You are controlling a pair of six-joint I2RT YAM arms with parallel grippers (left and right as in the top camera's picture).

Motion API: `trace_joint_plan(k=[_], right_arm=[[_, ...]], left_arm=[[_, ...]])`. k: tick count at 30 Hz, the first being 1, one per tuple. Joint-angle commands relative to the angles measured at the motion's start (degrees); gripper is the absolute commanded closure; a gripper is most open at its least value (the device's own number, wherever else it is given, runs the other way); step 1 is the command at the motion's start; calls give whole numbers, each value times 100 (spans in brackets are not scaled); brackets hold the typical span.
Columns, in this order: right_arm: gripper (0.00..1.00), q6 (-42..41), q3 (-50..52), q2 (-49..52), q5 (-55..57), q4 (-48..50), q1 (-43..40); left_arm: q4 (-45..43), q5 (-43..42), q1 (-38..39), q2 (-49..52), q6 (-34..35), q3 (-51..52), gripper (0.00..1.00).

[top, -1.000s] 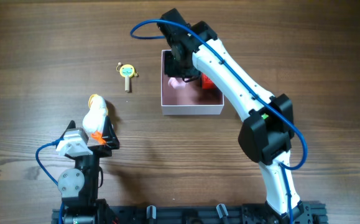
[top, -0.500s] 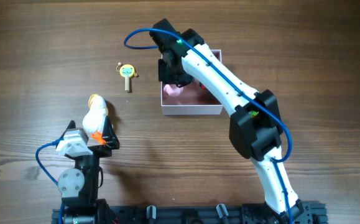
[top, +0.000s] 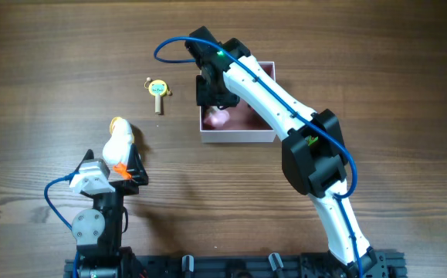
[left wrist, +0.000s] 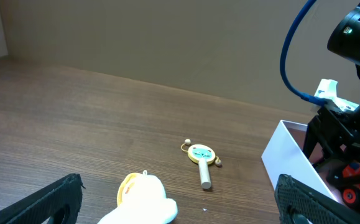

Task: Pack container
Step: 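Lower the pink bunny into the box's left side and release it, then raise the right gripper and move it over the green ball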

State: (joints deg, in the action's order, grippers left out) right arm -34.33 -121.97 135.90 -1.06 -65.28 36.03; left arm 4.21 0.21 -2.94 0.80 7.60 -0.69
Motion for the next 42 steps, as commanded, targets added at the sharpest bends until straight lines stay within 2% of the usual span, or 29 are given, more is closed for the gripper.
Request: trace_joint_plan(k=[1, 2, 6, 19, 22, 27, 32, 34, 35, 38, 42], right_arm=[[36, -9, -52, 105, -28, 13, 7], [32, -2, -52, 105, -28, 13, 7], [28, 136, -52, 105, -28, 15, 7], [23, 131, -61, -133, -31, -223, -284], [23, 181, -61, -485, -28, -155, -470], [22, 739, -61, -1217, 22, -72, -713], [14, 833, -61, -2199, 828, -262, -966], [5, 820, -61, -2551, 1137, -363, -1113], [1, 793, -61, -2728, 1290, -435, -1209], [0, 717, -61, -3075, 1722, -807, -1589], [0, 710, -59, -3147, 1759, -1853, -2181]], left_arm=[[-15, 72, 44, -37, -116, 37, 0], [-15, 72, 44, -37, -116, 37, 0], [-15, 72, 44, -37, -116, 37, 0], [-15, 72, 44, -37, -116, 37, 0], [-15, 72, 44, -37, -116, 37, 0], [-15, 72, 44, -37, -116, 37, 0], [-15, 72, 44, -37, -116, 37, 0], [-15, 72, 44, -37, -116, 37, 0], [-15, 72, 44, -37, -116, 37, 0], [-15, 72, 44, -37, -116, 37, 0], [-13, 72, 44, -37, -116, 37, 0]])
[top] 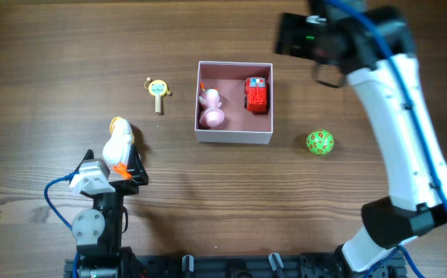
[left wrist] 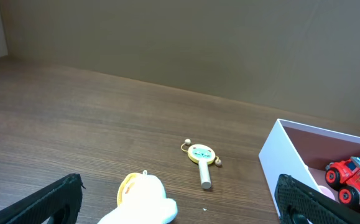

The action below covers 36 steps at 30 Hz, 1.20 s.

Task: Pack container
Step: 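Raise the right gripper and move it over the green ball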

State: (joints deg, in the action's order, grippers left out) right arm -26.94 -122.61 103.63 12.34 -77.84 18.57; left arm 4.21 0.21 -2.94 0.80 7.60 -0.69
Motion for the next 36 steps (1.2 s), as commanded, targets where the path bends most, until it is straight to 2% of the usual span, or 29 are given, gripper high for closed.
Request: trace_joint_plan(k=[1, 3, 5, 11, 18, 27, 31, 36], right_arm=[[0, -52, 9, 105, 415, -905, -549], [0, -177, 50, 120, 415, -1445, -706], [0, 160, 170, 83, 28, -1432, -774], [0, 11, 555, 70, -540, -1432, -785], [0, -479, 1956, 72, -750, -1419, -837], [0, -278, 3871, 72, -1239, -190, -813], [0, -153, 4380, 72, -1226, 184, -831], [0, -72, 4544, 72, -1246, 505, -909]], left_arm=[[-15, 72, 44, -37, -116, 37, 0], [-15, 72, 44, -37, -116, 37, 0], [-15, 72, 44, -37, -116, 37, 0], [-15, 72, 44, -37, -116, 37, 0], [-15, 72, 44, -37, -116, 37, 0], [-15, 72, 44, -37, -116, 37, 0], [-15, 72, 44, -37, -116, 35, 0], [-15, 72, 44, -37, -116, 37, 0]])
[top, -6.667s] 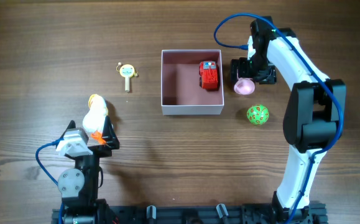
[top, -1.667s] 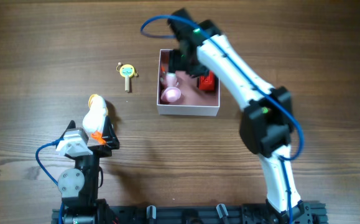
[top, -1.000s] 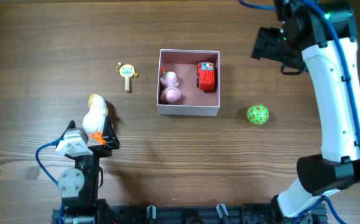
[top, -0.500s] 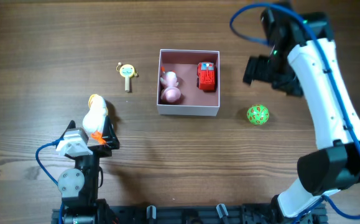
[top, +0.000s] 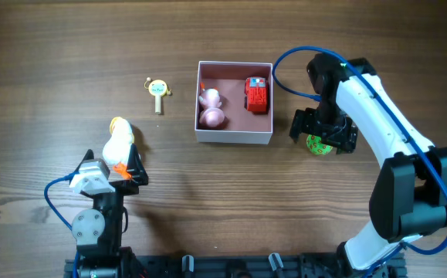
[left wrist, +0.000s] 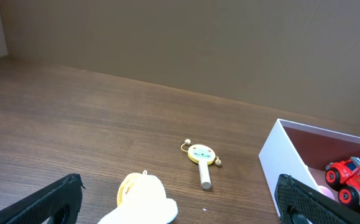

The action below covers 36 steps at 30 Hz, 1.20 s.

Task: Pack container
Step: 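Raise the right gripper and move it over the green ball, then lower the right gripper onto the green ball and grasp it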

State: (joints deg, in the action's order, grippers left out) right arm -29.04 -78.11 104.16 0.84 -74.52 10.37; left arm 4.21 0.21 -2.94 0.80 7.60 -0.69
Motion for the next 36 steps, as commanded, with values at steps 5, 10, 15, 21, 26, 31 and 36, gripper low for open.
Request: trace_joint_plan(k=[5, 10, 15, 21, 26, 31, 36], right_arm=[[0, 518, 175, 37, -92, 470, -275], [0, 658, 175, 63, -98, 647, -527], [0, 658, 199, 63, -94, 734, -590], [0, 656, 483, 63, -98, 1056, -590], [0, 656, 708, 63, -101, 1163, -590], [0, 669, 732, 66, -118, 1250, -590], [0, 802, 732, 76, -461, 1475, -590]], left_arm=[[-15, 72, 44, -37, -116, 37, 0], [-15, 72, 44, -37, -116, 37, 0], [-13, 72, 44, -37, -116, 37, 0], [-15, 72, 44, -37, -116, 37, 0], [-15, 72, 44, -37, -116, 37, 0], [-15, 72, 44, -37, -116, 37, 0], [-15, 72, 44, -37, -116, 37, 0]])
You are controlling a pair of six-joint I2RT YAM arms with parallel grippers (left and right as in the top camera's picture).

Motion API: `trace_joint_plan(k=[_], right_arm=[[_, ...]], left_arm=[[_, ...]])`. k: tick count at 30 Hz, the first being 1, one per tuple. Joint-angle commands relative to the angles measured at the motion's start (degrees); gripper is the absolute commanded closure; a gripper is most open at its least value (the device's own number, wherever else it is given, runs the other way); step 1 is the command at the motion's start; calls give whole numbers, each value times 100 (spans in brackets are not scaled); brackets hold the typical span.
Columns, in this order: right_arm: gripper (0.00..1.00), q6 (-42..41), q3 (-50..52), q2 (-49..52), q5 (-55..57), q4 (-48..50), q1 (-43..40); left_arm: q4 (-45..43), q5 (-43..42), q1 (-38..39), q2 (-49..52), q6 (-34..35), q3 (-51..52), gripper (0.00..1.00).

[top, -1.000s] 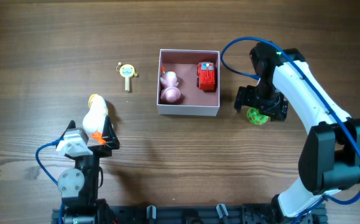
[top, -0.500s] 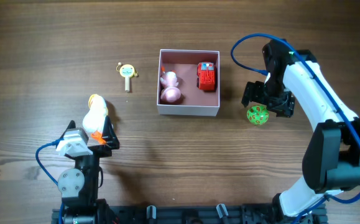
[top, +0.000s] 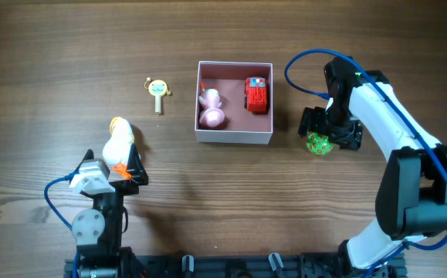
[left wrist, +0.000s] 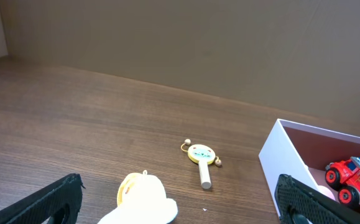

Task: Pack container
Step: 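Lower the right gripper onto the green ball and grasp it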

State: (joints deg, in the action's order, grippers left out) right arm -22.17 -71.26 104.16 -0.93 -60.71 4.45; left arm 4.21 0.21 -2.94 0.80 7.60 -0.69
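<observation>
A white box (top: 235,136) with a pink inside stands mid-table and holds a pink toy (top: 210,108) and a red truck (top: 257,94); the truck (left wrist: 354,177) also shows in the left wrist view. A green ball (top: 319,144) lies on the table right of the box, and my right gripper (top: 330,130) sits low right over it, its fingers hidden under the wrist. A white duck (left wrist: 145,200) lies between the wide-apart fingers of my open left gripper (left wrist: 173,208), untouched. A yellow rattle (top: 157,90) lies left of the box.
The table is bare brown wood. The right arm reaches in from the bottom right and curves over the area right of the box. The left arm base (top: 96,224) sits at the front left edge.
My right gripper has shifted slightly right and back, staying low over the green ball. The ball, box, duck, rattle and left gripper have not moved.
My right gripper was inside the box at the pink toy. Then it was raised at the far right, with the toy left in the box and the green ball visible. Then it stood low over the ball, and it is there now.
</observation>
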Motion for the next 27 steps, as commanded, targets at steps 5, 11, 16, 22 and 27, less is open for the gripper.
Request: trace_joint_plan(k=[5, 11, 16, 22, 27], right_arm=[[0, 129, 48, 162, -299, 203, 2], [0, 269, 48, 291, -223, 197, 2], [0, 299, 48, 326, 24, 116, 2], [8, 330, 48, 326, 22, 109, 2], [46, 264, 48, 326, 22, 96, 2]], left_arm=[[-15, 72, 44, -37, -116, 37, 0], [-15, 72, 44, -37, -116, 37, 0], [-15, 72, 44, -37, -116, 35, 0], [-15, 72, 44, -37, -116, 37, 0], [-15, 72, 44, -37, -116, 37, 0]])
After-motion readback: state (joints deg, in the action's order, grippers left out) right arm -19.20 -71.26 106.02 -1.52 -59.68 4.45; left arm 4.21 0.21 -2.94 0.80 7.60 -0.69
